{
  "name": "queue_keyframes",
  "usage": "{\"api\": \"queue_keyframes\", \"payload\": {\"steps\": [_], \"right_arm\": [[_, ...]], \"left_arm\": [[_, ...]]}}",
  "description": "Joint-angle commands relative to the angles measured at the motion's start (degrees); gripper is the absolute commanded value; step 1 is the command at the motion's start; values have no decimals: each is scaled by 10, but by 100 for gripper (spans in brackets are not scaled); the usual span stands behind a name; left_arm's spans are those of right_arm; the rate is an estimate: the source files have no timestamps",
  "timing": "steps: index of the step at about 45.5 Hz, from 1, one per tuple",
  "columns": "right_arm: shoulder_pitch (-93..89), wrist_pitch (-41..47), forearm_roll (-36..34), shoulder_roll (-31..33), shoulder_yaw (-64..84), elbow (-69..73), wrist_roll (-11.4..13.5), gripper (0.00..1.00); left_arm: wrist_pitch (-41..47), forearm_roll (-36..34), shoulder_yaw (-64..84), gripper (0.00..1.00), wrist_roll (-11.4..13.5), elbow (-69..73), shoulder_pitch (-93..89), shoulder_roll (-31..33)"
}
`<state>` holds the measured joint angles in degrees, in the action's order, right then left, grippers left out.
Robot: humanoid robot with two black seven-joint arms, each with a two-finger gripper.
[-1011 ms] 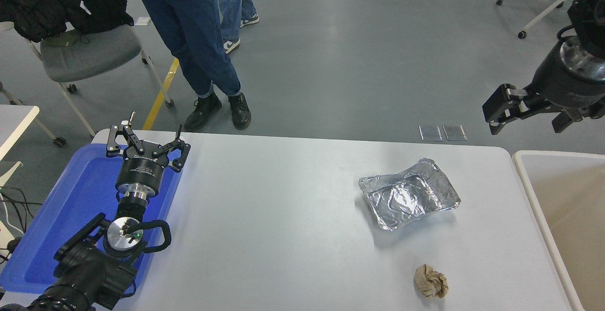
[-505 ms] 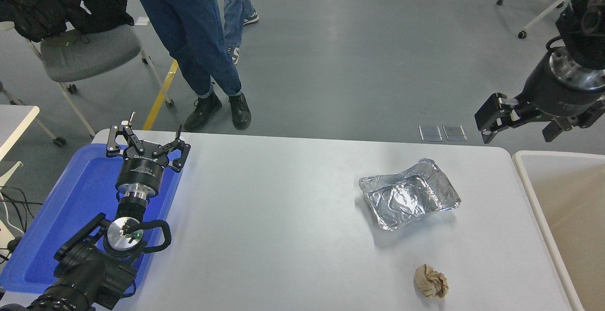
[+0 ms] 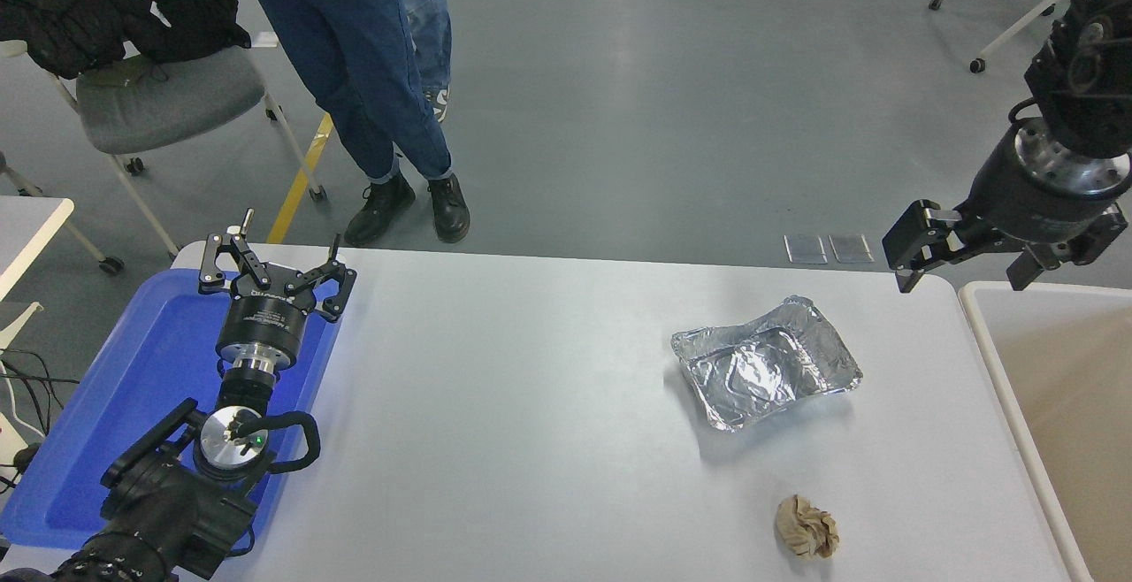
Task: Pick up foil plate and place in dustbin
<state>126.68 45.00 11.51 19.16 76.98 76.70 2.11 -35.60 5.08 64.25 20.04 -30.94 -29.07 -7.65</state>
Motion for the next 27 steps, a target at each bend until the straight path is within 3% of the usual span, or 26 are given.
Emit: {"api": "queue_keyframes", "payload": {"steps": [1, 27], "right_arm": [[-8, 0, 0, 0, -2, 0, 0, 100], [-6, 0, 0, 11, 3, 2, 0, 100]], "left_arm": [[0, -1, 0, 100, 0, 0, 0, 0], [0, 0, 0, 100, 0, 0, 0, 0]]}}
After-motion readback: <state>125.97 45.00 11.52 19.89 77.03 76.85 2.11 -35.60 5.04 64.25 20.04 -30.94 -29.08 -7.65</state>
